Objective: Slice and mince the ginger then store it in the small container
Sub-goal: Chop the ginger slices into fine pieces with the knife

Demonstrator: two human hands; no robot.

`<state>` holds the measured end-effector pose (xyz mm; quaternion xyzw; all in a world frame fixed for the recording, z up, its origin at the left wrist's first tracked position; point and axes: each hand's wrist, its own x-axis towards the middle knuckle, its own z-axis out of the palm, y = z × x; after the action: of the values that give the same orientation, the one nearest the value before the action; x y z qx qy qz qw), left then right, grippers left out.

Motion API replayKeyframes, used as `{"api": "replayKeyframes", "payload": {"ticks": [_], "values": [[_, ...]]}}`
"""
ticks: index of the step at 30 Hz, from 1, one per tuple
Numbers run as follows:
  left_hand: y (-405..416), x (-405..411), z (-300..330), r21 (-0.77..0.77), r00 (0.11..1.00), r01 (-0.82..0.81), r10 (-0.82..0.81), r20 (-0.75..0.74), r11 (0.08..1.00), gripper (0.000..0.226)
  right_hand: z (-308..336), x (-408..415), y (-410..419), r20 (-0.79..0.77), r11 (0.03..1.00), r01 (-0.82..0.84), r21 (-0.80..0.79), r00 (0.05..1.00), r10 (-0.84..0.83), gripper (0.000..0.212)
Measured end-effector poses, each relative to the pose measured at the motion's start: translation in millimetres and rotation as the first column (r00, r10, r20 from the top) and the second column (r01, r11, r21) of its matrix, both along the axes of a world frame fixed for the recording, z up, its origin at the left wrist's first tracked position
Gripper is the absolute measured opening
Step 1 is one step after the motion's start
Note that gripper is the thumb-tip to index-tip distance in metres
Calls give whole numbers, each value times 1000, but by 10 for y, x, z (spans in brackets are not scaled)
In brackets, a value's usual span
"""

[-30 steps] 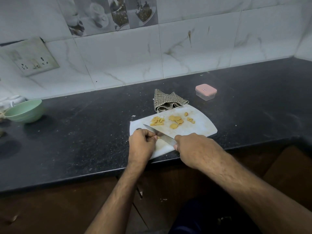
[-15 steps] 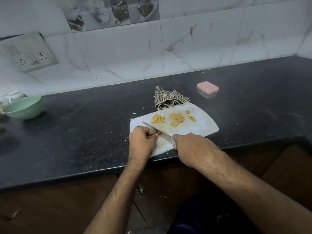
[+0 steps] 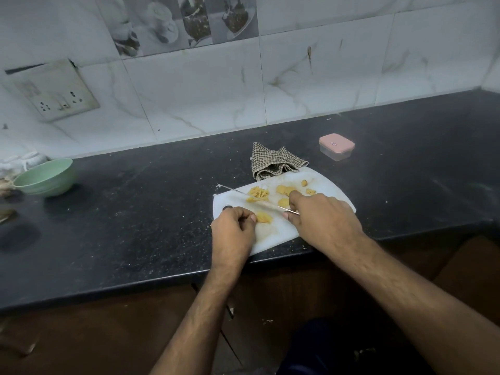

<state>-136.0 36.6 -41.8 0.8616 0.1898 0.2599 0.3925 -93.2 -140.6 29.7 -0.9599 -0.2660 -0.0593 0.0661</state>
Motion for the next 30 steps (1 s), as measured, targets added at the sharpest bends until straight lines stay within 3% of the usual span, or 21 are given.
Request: {"api": "replayKeyframes", "payload": {"ticks": [2, 5, 11, 16, 18, 24, 30], "values": [[3, -3, 4, 11, 1000, 21, -22, 23, 1000, 7, -81, 140, -31, 85, 1000, 5, 11, 996, -6, 28], [11, -10, 37, 45, 997, 72, -71, -26, 996, 36, -185, 302, -76, 162, 999, -10, 41, 987, 3, 21], [76, 66, 76, 72, 974, 185, -174, -146, 980, 58, -349, 447, -120, 197, 995, -47, 85, 980, 30, 17], [298, 235, 167, 192, 858, 498, -449, -250, 846, 39, -428, 501, -153, 202, 990, -33, 134, 979, 5, 18], [381, 262, 133, 204, 829, 553, -507, -236, 808, 33, -448, 510, -174, 219, 990, -34, 139, 976, 2, 21], [486, 334, 96, 190, 821, 571, -550, -153, 799, 18, -469, 544, -146, 226, 988, -35, 150, 974, 0, 18], [461, 355, 114, 340, 843, 535, -512, -163, 773, 13, -469, 575, -179, 291, 984, 73, 164, 949, -119, 17]]}}
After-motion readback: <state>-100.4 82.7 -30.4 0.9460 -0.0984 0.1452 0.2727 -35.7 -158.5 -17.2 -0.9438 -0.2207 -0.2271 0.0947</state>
